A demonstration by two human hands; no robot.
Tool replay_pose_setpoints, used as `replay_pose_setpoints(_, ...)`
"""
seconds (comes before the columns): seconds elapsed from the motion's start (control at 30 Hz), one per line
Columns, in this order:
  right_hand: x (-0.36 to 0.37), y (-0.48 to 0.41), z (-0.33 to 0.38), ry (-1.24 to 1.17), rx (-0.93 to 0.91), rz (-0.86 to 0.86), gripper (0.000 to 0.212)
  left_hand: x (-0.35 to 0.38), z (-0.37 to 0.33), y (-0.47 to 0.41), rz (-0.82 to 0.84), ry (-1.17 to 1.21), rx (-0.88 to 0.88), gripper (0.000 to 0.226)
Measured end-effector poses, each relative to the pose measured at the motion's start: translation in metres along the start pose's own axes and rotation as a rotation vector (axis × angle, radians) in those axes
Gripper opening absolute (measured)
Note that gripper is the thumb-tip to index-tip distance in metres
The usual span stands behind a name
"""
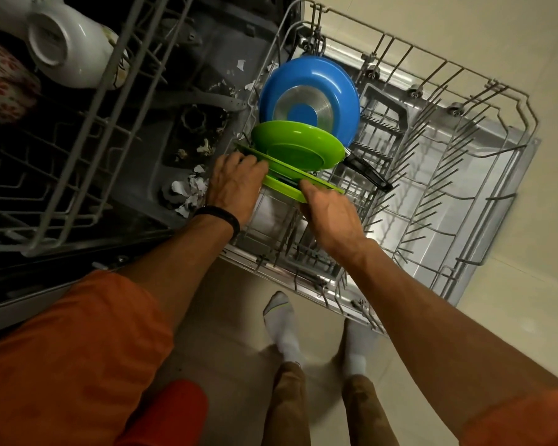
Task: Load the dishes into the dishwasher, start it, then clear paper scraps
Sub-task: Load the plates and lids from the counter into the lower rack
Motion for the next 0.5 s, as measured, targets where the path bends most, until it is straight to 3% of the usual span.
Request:
replay_pose_setpoints(0.23,0.0,-0.021,-0.014,0.088,0.078,0.073,0.027,0.009,0.003,-0.024,0.128,-0.047,-0.026,0.017)
replay_pose_setpoints(0.33,0.005,-0.021,-0.019,0.087,0.063,0.055,0.028,0.013,0.001,-0.018,0.061,-0.033,-0.037,0.019)
replay_pose_setpoints(0.5,0.0,-0.01,-0.025,0.044,0.05,-0.057,0.023,0.013,-0.015,0.011,-0.106,-0.007,0.081,0.041)
Point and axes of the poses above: each hand's wrist, its own y-axis away from the middle knuckle, its own x-axis out of the palm, z = x × y, the point moved 6 cm from there along -y, towards the middle knuckle, and after that the axes turned 15 degrees about z, right-handed, at the moved point
